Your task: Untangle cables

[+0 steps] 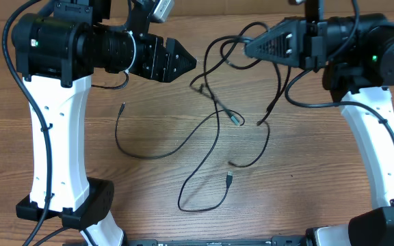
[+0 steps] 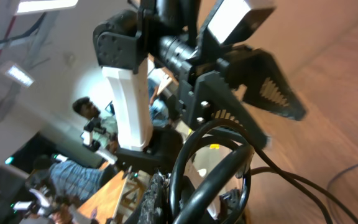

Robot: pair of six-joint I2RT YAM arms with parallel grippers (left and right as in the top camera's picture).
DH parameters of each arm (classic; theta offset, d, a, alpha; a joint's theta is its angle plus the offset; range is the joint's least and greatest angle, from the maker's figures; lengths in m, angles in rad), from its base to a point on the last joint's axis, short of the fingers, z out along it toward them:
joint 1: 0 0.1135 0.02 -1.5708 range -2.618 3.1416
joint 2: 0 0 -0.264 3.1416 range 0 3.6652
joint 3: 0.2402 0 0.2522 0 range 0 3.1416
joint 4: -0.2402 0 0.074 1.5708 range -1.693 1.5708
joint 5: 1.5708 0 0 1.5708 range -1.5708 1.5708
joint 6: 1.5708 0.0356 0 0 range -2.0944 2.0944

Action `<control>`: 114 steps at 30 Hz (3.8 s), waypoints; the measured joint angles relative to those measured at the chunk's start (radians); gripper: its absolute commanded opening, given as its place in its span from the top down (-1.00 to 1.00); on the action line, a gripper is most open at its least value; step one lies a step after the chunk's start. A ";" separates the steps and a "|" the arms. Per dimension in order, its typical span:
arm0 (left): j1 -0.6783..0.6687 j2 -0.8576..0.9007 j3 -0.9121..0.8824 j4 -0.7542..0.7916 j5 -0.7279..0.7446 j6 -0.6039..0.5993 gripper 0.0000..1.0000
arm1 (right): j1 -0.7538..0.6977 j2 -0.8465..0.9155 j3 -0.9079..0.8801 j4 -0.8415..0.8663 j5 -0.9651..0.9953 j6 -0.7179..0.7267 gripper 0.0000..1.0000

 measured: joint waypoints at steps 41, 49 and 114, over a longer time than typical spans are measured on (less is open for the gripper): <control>0.182 -0.020 0.005 0.199 -0.589 -0.182 0.92 | 0.234 -0.011 -0.006 0.132 0.011 0.198 0.52; 0.301 -0.002 0.001 0.190 -0.535 -0.196 0.91 | 0.237 -0.065 -0.005 0.130 0.010 0.212 0.13; -0.080 -0.141 0.001 0.019 -0.017 -0.181 0.92 | -0.032 0.116 -0.005 -0.160 0.073 -0.467 -0.69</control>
